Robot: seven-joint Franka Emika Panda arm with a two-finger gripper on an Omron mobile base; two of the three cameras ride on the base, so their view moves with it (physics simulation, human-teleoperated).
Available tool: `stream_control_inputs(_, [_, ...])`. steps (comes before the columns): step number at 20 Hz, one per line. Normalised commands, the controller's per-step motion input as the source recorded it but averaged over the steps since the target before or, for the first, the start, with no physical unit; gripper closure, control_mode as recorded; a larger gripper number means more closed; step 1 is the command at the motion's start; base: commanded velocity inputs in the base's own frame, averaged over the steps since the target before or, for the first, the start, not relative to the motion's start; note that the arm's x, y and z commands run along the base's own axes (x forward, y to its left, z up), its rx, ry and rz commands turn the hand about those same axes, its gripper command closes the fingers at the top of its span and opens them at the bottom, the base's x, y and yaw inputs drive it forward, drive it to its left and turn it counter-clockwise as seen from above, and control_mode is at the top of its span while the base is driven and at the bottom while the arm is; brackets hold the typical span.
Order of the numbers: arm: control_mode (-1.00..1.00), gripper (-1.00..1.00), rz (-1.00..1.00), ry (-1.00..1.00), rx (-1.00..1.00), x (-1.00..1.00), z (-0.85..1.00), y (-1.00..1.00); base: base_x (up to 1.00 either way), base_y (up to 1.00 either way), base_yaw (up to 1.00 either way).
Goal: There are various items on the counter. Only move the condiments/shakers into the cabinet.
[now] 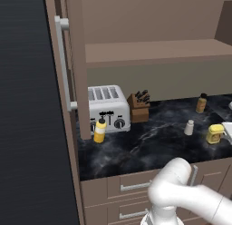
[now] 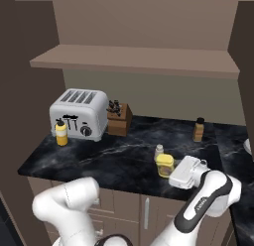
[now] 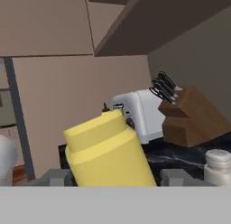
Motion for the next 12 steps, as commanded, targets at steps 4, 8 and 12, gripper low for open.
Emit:
stream_control_inputs(4, [-1.0,1.0,-0.03,-0.24,0.03,-0.68,1.0,0.16,0.0,0.0,0.0])
stream_control_inputs(8, [-1.0,1.0,-0.2,-0.26,0.11,-0.28,1.0,0.71,0.0,0.0,0.0])
stream_control_inputs(12, [-1.0,1.0,-0.3,-0.25,0.14,0.0,1.0,1.0,0.0,0.0,0.0])
